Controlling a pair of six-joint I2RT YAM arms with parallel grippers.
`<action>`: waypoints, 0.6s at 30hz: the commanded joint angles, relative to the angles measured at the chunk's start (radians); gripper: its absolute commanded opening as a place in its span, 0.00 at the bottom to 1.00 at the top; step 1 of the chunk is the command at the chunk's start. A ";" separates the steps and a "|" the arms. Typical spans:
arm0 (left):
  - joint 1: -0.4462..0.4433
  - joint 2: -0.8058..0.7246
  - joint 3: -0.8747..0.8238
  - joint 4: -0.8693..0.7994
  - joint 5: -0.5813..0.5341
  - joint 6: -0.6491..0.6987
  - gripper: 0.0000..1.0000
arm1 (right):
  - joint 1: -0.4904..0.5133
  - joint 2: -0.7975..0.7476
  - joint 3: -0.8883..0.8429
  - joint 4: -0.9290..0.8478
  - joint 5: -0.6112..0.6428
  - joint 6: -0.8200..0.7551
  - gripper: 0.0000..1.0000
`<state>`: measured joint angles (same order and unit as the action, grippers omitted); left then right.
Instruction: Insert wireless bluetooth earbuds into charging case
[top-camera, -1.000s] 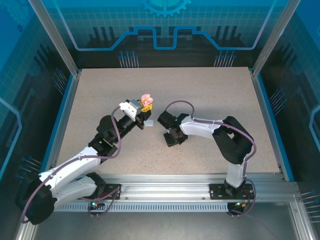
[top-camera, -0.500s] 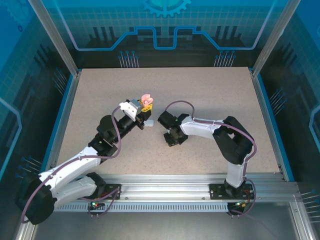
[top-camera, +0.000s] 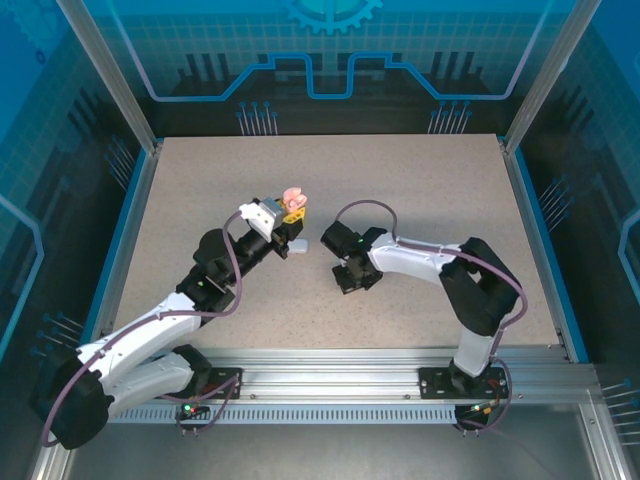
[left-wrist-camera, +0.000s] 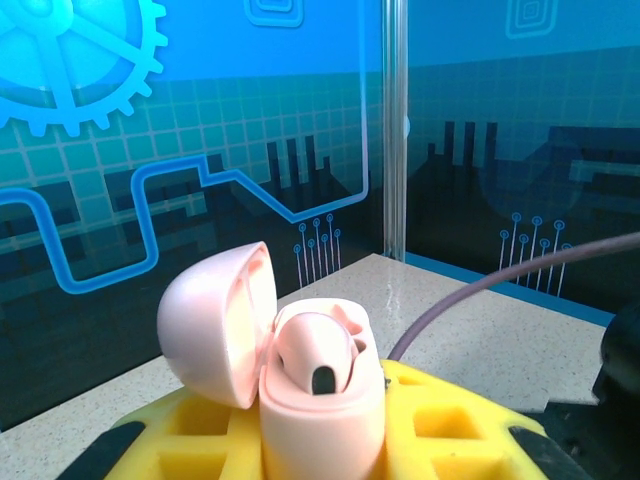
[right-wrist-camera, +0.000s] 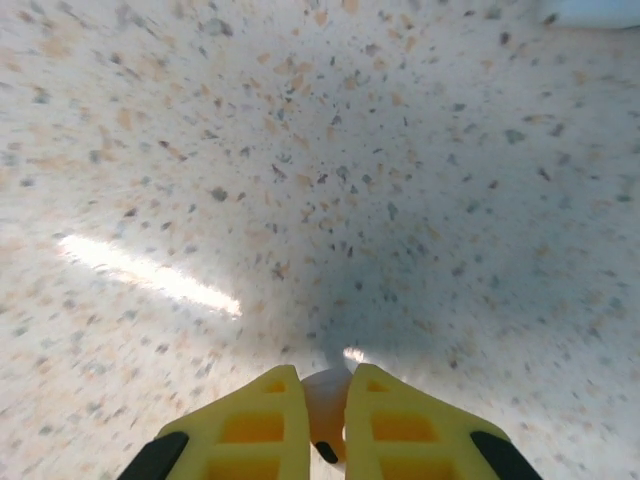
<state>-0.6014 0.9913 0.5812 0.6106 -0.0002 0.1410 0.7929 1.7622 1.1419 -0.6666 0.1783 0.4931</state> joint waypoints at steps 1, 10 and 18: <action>-0.007 -0.015 0.030 0.032 0.035 0.032 0.00 | -0.020 -0.140 0.009 -0.017 0.002 0.027 0.07; -0.007 -0.026 0.030 0.087 0.104 0.051 0.00 | -0.082 -0.451 0.142 0.017 -0.007 0.027 0.07; -0.010 -0.007 0.073 0.122 0.189 0.090 0.00 | -0.100 -0.533 0.350 0.147 -0.061 -0.041 0.08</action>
<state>-0.6018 0.9859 0.6029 0.6647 0.1307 0.1944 0.6994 1.2392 1.4479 -0.5880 0.1600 0.4889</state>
